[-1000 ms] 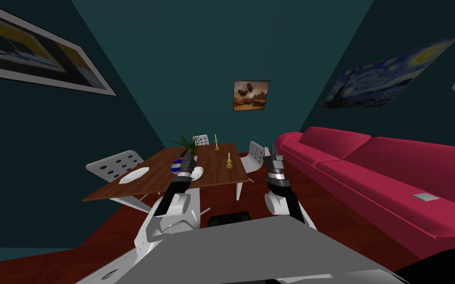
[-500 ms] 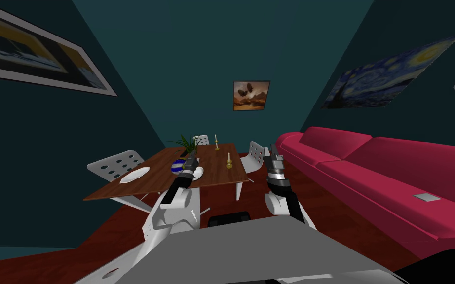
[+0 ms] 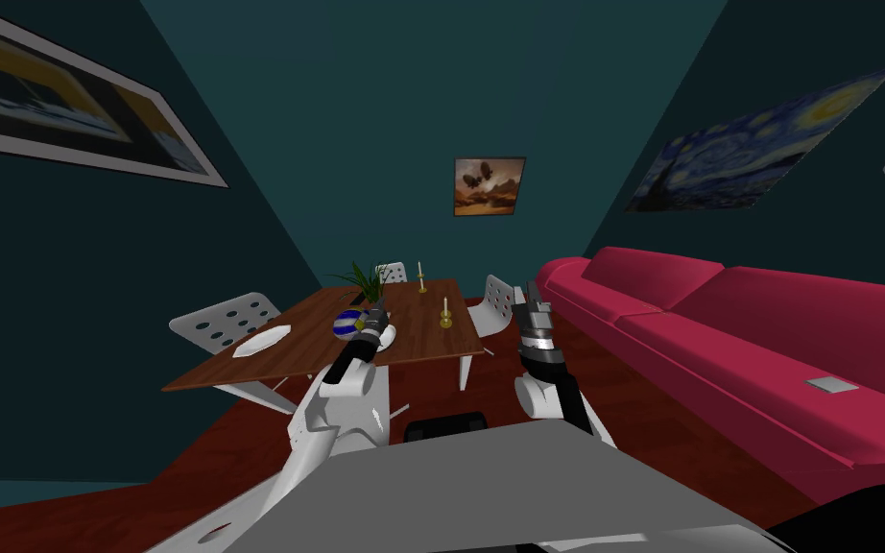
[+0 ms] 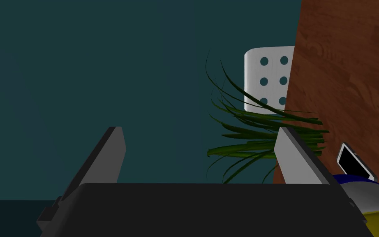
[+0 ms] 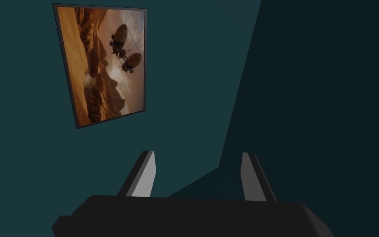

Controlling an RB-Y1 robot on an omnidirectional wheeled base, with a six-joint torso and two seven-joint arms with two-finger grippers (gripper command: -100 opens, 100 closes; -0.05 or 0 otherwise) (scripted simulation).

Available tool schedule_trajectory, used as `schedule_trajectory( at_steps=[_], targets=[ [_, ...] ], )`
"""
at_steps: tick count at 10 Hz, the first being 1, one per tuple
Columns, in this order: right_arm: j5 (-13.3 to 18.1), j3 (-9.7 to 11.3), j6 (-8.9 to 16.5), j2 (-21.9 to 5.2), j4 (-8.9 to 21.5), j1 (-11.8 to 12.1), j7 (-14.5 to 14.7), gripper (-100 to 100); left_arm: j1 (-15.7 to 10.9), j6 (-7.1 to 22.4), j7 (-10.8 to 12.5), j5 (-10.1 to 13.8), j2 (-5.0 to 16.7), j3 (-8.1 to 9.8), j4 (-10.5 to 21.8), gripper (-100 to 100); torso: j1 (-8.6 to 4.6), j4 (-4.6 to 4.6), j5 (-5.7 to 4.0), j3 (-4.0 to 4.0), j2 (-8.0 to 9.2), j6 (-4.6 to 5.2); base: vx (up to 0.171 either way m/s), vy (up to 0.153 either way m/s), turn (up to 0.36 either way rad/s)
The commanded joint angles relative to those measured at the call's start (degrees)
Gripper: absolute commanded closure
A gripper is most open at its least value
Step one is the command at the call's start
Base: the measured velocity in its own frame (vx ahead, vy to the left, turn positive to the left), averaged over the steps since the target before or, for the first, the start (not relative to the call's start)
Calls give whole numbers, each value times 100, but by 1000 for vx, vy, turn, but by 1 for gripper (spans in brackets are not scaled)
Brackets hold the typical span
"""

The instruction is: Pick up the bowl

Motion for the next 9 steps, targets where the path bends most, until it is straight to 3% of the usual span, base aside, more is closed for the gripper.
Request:
schedule_trajectory(
  at_steps=[1, 4, 6, 9],
  targets=[
    [0, 0, 0, 0, 0, 0, 0, 0, -90, 281, -21, 48, 54, 17, 84, -100, 0, 0, 0, 0, 0, 0, 0, 0, 0],
    [0, 0, 0, 0, 0, 0, 0, 0, -447, 766, -131, 187, 188, 41, 543, -100, 1, 0, 0, 0, -1, 0, 5, 6, -3],
    [0, 0, 0, 0, 0, 0, 0, 0, -447, 989, -131, 187, 188, 41, 543, -100, 2, 0, 0, 0, 0, -1, 3, 3, -1],
    [0, 0, 0, 0, 0, 0, 0, 0, -797, 1513, -240, 319, 317, 65, 1012, -100, 2, 0, 0, 1, 1, -1, 2, 9, -4]
  ],
)
